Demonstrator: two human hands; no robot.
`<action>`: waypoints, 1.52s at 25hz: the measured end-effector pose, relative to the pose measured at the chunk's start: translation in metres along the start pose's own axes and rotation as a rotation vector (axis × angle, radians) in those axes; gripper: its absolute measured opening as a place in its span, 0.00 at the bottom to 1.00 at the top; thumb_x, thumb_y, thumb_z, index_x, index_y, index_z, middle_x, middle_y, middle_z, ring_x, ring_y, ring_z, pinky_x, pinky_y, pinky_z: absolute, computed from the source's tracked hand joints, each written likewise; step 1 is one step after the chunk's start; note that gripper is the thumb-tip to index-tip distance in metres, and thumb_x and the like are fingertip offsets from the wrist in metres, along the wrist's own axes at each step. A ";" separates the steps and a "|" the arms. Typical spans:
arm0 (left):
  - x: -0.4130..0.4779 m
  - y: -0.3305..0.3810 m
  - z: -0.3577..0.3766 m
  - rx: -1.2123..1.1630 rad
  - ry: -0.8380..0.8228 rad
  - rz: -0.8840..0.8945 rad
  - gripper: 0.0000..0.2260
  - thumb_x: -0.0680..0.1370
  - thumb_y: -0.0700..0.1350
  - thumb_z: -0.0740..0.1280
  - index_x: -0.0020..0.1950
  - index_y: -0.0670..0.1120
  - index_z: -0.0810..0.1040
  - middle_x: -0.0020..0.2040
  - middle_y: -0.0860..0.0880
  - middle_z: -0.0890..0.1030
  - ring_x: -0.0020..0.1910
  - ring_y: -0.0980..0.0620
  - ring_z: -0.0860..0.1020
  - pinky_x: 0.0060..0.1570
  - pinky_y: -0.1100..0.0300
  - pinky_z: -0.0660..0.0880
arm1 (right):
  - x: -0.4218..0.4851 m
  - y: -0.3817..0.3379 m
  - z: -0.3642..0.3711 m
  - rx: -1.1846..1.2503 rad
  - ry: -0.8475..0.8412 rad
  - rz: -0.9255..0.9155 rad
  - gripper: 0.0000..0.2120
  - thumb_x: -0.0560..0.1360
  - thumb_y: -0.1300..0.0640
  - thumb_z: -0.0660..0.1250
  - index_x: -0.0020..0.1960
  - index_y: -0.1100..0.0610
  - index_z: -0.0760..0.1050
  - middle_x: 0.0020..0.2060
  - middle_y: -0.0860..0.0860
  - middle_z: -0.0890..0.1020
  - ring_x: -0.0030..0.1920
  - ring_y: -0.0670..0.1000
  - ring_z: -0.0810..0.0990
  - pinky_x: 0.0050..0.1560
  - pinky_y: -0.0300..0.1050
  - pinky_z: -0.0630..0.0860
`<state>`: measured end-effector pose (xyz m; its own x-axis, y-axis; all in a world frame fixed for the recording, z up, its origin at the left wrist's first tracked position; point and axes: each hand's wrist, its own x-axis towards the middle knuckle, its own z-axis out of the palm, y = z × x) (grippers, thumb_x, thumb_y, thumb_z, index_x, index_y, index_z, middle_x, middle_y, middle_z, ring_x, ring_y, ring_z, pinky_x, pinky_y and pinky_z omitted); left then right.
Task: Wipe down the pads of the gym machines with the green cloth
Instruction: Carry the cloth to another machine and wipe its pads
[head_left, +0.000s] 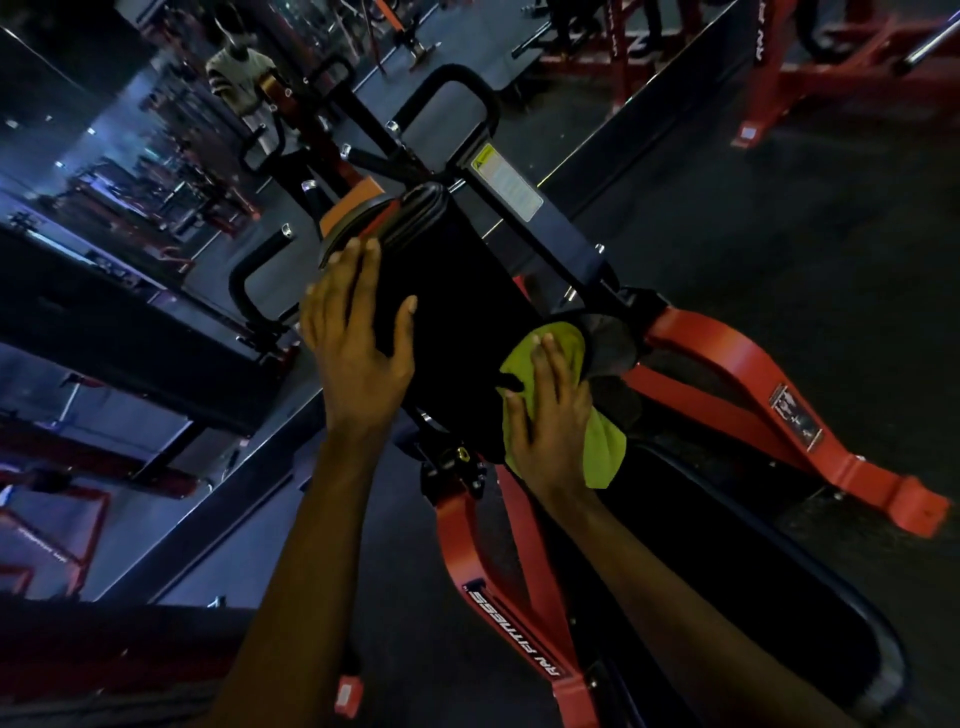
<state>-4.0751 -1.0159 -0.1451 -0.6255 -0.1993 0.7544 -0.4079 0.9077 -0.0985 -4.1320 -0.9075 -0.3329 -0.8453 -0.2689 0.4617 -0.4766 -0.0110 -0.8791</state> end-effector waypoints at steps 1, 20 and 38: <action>-0.011 0.001 0.001 -0.006 0.005 -0.038 0.27 0.82 0.49 0.68 0.78 0.41 0.65 0.77 0.41 0.66 0.78 0.45 0.59 0.76 0.40 0.55 | 0.000 0.002 -0.001 -0.022 -0.033 -0.063 0.29 0.83 0.53 0.62 0.81 0.53 0.59 0.81 0.50 0.61 0.75 0.58 0.68 0.65 0.56 0.67; -0.079 -0.012 0.001 -0.654 -0.299 -0.722 0.28 0.75 0.47 0.76 0.72 0.44 0.71 0.59 0.54 0.79 0.50 0.74 0.76 0.47 0.80 0.70 | -0.087 0.025 0.036 0.688 -0.007 0.946 0.32 0.75 0.39 0.64 0.76 0.51 0.69 0.64 0.53 0.81 0.64 0.54 0.80 0.69 0.58 0.75; -0.044 -0.053 -0.024 -0.873 -0.169 -0.461 0.27 0.81 0.49 0.68 0.77 0.45 0.65 0.65 0.51 0.77 0.55 0.74 0.75 0.55 0.74 0.72 | -0.109 -0.054 0.015 0.239 -0.055 0.559 0.14 0.81 0.51 0.67 0.66 0.52 0.78 0.56 0.48 0.84 0.57 0.44 0.82 0.60 0.47 0.78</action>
<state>-4.0104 -1.0465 -0.1574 -0.6429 -0.5886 0.4901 -0.0454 0.6681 0.7427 -4.0106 -0.8916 -0.3376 -0.9351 -0.3455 -0.0789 0.1090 -0.0683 -0.9917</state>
